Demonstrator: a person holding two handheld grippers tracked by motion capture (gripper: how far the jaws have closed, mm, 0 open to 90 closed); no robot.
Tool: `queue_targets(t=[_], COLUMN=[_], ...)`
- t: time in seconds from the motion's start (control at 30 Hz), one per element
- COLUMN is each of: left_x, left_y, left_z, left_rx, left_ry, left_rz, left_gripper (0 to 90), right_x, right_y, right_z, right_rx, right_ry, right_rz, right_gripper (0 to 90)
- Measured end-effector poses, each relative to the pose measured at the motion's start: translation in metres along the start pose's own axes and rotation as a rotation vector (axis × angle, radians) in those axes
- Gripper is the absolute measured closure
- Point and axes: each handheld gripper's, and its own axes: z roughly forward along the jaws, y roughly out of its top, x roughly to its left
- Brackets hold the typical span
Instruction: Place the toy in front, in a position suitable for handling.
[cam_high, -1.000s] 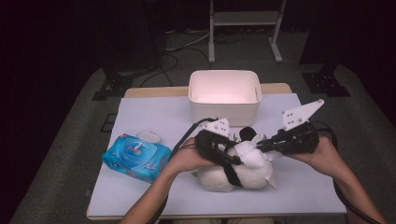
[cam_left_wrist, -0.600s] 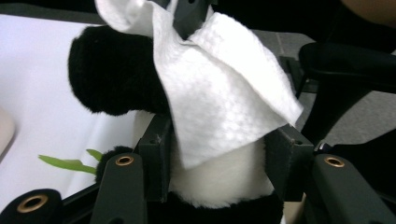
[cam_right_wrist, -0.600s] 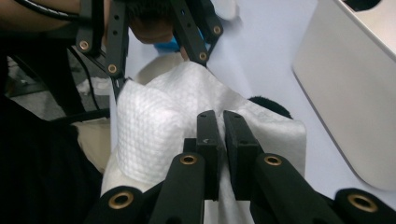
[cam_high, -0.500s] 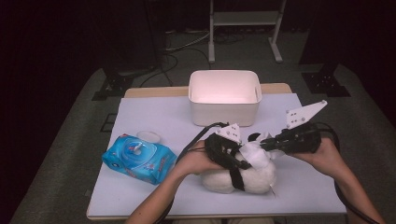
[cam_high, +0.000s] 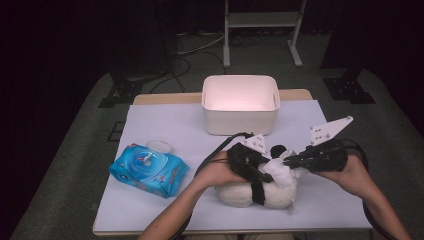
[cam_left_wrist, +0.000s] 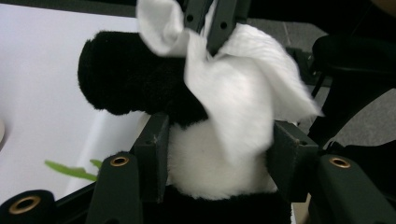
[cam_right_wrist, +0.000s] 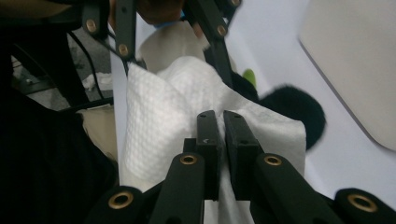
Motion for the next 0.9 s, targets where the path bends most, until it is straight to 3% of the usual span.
queue_targets(t=[0.13, 0.33, 0.47, 0.57, 0.63, 0.77, 0.9], left_x=[-0.001, -0.002, -0.002, 0.0, 0.0, -0.001, 0.0], left_y=[0.003, -0.002, -0.014, -0.028, -0.037, -0.053, -0.067], left_z=[0.002, -0.015, -0.032, -0.044, -0.051, -0.059, -0.063], left_rx=[0.019, 0.028, 0.011, -0.016, -0.035, -0.025, -0.048], left_ry=[0.005, 0.058, 0.1, 0.098, 0.127, 0.128, 0.113], left_rz=[0.007, 0.006, -0.007, -0.049, -0.064, -0.082, -0.104], left_gripper=[39.9, 33.5, 29.7, 28.0, 26.5, 23.4, 21.2], right_x=[-0.001, -0.006, -0.005, -0.006, -0.008, -0.008, -0.01], right_y=[0.005, -0.004, -0.004, -0.006, -0.008, -0.012, -0.017], right_z=[0.009, 0.007, 0.007, 0.006, 0.006, 0.006, 0.004], right_rx=[0.022, 0.011, 0.024, 0.029, 0.025, 0.033, 0.027], right_ry=[0.008, 0.024, 0.025, 0.018, 0.018, 0.011, 0.006], right_rz=[-0.021, 0.014, 0.004, 0.016, 0.019, 0.032, 0.036], right_gripper=[84.7, 84.9, 85.0, 85.0, 85.1, 85.3, 85.6])
